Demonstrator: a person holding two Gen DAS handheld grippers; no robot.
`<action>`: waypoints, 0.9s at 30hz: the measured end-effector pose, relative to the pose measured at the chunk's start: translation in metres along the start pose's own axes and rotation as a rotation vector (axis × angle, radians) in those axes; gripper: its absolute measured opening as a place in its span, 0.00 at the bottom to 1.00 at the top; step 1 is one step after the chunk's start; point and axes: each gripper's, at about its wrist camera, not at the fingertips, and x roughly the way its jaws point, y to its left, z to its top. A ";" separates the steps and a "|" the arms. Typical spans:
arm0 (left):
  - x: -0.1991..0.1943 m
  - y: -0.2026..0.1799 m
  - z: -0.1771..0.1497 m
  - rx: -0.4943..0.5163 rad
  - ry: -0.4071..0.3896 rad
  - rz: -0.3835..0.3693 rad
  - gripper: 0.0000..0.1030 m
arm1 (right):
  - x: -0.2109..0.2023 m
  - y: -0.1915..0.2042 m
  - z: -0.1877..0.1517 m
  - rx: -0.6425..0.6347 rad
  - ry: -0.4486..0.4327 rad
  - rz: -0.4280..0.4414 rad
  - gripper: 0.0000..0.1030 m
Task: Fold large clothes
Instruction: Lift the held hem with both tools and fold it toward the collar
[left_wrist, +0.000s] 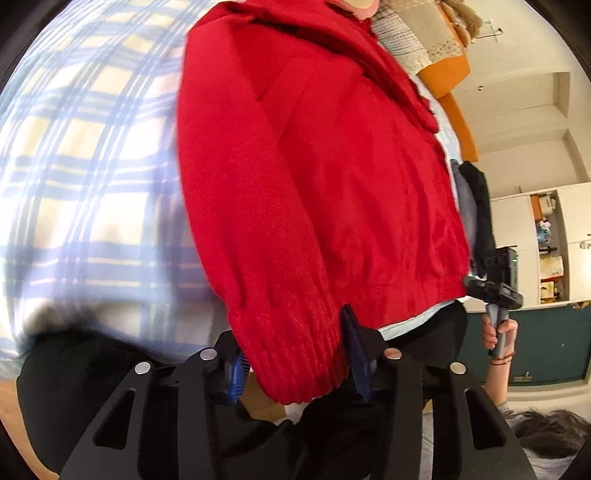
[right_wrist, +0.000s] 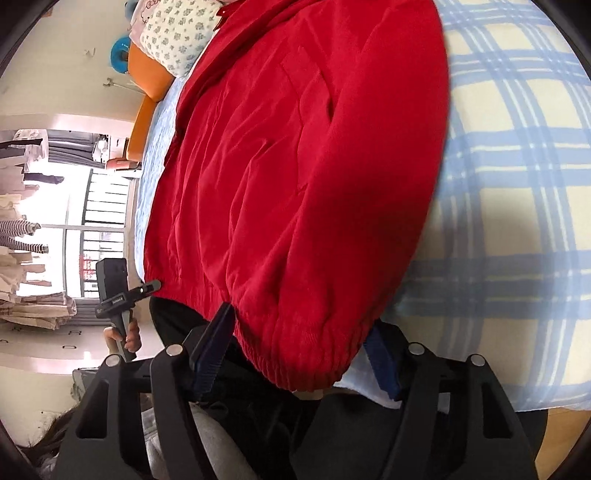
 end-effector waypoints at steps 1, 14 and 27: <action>0.003 -0.004 0.004 -0.002 0.008 -0.017 0.48 | 0.003 0.001 0.000 -0.005 0.010 -0.012 0.66; 0.010 -0.017 0.011 0.010 -0.021 -0.017 0.26 | -0.008 0.014 -0.004 -0.029 -0.061 -0.011 0.51; -0.045 -0.083 0.030 0.201 -0.213 0.000 0.23 | -0.048 0.065 0.014 -0.131 -0.249 0.102 0.39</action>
